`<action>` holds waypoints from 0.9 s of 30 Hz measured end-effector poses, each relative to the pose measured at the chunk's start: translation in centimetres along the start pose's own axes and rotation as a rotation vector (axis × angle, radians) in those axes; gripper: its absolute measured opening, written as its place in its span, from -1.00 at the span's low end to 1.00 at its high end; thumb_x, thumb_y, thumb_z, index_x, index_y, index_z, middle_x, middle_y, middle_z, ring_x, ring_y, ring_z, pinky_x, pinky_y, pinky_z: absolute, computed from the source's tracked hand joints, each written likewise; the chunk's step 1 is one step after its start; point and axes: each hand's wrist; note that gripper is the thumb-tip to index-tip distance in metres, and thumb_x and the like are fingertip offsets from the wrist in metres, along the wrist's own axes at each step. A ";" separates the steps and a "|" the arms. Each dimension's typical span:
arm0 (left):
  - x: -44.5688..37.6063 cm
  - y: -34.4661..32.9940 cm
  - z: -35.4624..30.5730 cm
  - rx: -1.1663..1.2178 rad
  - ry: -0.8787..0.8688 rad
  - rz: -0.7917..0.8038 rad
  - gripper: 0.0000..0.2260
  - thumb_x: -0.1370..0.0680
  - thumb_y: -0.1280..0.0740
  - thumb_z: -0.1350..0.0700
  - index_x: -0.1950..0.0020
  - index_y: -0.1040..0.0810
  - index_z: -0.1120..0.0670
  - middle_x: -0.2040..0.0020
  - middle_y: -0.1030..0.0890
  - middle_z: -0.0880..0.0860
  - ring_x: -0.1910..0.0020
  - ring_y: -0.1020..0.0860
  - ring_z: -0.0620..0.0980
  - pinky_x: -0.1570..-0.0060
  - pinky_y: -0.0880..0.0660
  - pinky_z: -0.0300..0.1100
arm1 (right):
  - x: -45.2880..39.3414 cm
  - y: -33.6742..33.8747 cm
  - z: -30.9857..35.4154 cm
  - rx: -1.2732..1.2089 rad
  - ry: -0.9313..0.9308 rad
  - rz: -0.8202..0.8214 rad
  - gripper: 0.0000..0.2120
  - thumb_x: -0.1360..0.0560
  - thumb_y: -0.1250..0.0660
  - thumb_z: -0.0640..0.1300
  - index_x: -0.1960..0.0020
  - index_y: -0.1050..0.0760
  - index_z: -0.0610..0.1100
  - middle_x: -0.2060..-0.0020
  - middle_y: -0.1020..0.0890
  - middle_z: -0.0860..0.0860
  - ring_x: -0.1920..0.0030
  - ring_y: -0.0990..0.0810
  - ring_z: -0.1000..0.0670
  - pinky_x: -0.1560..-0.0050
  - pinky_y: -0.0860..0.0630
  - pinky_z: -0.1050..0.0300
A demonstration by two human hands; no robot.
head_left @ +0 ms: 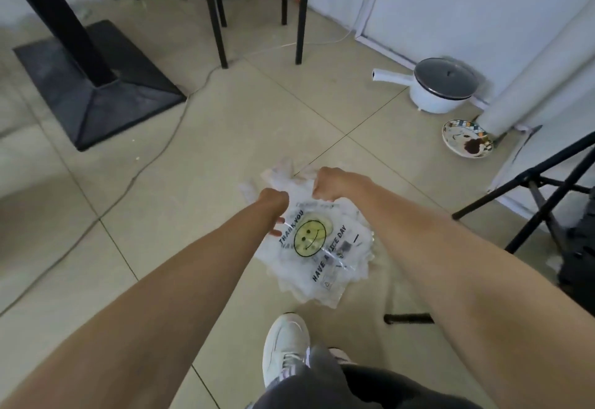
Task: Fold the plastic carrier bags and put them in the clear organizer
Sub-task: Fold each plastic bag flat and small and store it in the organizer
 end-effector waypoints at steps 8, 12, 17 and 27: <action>-8.1 -1.7 4.4 0.038 0.146 -0.060 -0.78 -0.62 -0.17 0.23 -0.26 -0.35 0.24 0.16 -0.48 0.10 0.18 -0.53 0.05 0.14 -0.58 -0.06 | -7.4 -5.8 -1.5 0.065 0.032 0.012 -0.69 -0.57 -0.25 -0.03 0.30 -0.32 -0.12 0.32 -0.43 -0.03 0.23 -0.46 -0.10 0.07 -0.44 0.07; -12.8 -2.2 8.1 -0.095 0.152 -0.190 -0.59 -0.55 -0.24 0.19 -0.37 -0.26 0.26 -0.17 -0.48 0.20 -0.09 -0.52 0.15 -0.16 -0.51 -0.02 | -10.3 -8.6 -2.8 0.076 0.034 -0.001 -0.83 -0.57 -0.22 -0.15 -0.08 -0.47 -0.22 0.10 -0.54 -0.09 0.07 -0.56 -0.14 0.12 -0.50 0.06; -15.7 -2.4 11.5 -0.332 0.169 -0.364 -0.51 -0.51 -0.33 0.08 -0.36 -0.27 0.23 -0.26 -0.37 0.20 -0.18 -0.45 0.17 -0.17 -0.48 0.01 | -13.5 -11.1 -3.0 0.103 0.056 -0.105 -0.78 -0.59 -0.18 -0.20 -0.21 -0.39 -0.24 -0.06 -0.46 -0.14 0.08 -0.48 -0.12 0.22 -0.35 0.06; -18.3 -3.5 13.7 -0.659 0.163 -0.524 -0.46 -0.50 -0.40 0.04 -0.38 -0.24 0.13 -0.26 -0.39 0.12 -0.21 -0.45 0.11 -0.11 -0.37 0.00 | -17.2 -14.1 -3.4 0.061 -0.017 -0.208 -0.69 -0.59 -0.25 -0.19 -0.30 -0.34 -0.24 -0.18 -0.42 -0.18 -0.15 -0.49 -0.21 0.09 -0.41 0.01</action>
Point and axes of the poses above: each hand's wrist, its own x-axis away from the middle knuckle, its own y-axis out of the back of the hand, z = x × y
